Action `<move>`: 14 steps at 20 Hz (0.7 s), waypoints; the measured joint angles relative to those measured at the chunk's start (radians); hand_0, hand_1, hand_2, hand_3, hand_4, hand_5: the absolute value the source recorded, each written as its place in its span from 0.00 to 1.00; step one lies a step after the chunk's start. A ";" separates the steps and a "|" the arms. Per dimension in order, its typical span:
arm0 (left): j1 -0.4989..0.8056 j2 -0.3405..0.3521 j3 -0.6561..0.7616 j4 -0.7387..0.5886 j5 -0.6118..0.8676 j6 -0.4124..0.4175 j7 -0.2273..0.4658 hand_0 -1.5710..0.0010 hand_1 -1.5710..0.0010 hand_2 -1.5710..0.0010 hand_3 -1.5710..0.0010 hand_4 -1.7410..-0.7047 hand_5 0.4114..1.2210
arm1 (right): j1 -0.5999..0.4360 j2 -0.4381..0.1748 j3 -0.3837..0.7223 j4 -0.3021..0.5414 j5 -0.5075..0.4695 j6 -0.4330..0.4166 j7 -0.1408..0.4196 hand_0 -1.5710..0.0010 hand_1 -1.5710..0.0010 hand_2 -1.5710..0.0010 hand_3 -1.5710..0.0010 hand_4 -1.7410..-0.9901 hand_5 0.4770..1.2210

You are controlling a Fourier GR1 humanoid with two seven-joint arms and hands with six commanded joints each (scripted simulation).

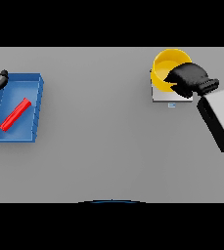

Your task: Pick up the red beaker and tilt it to pour out 1 green nut into yellow bowl. Pick up the yellow bowl and place it on the metallic measuring scale.

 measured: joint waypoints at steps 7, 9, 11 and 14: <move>0.005 -0.001 -0.005 -0.012 -0.002 0.006 0.004 1.00 1.00 1.00 1.00 0.98 0.37 | -0.052 0.035 -0.036 0.190 -0.017 -0.034 -0.041 0.01 0.00 0.11 0.10 0.00 1.00; 0.010 0.001 0.002 -0.012 0.005 0.005 -0.006 1.00 1.00 1.00 1.00 0.98 0.37 | -0.058 0.044 -0.043 0.218 -0.022 -0.030 -0.040 0.06 0.00 0.13 0.07 0.00 1.00; 0.004 -0.001 -0.002 -0.008 -0.001 0.004 -0.003 1.00 1.00 1.00 1.00 0.98 0.37 | -0.055 0.053 -0.046 0.240 -0.020 -0.040 -0.045 0.11 0.00 0.12 0.09 0.00 1.00; 0.006 -0.003 -0.004 -0.014 0.001 0.005 0.000 1.00 1.00 1.00 1.00 0.98 0.38 | -0.064 0.054 -0.050 0.248 -0.024 -0.017 -0.046 0.28 0.16 0.15 0.33 0.05 1.00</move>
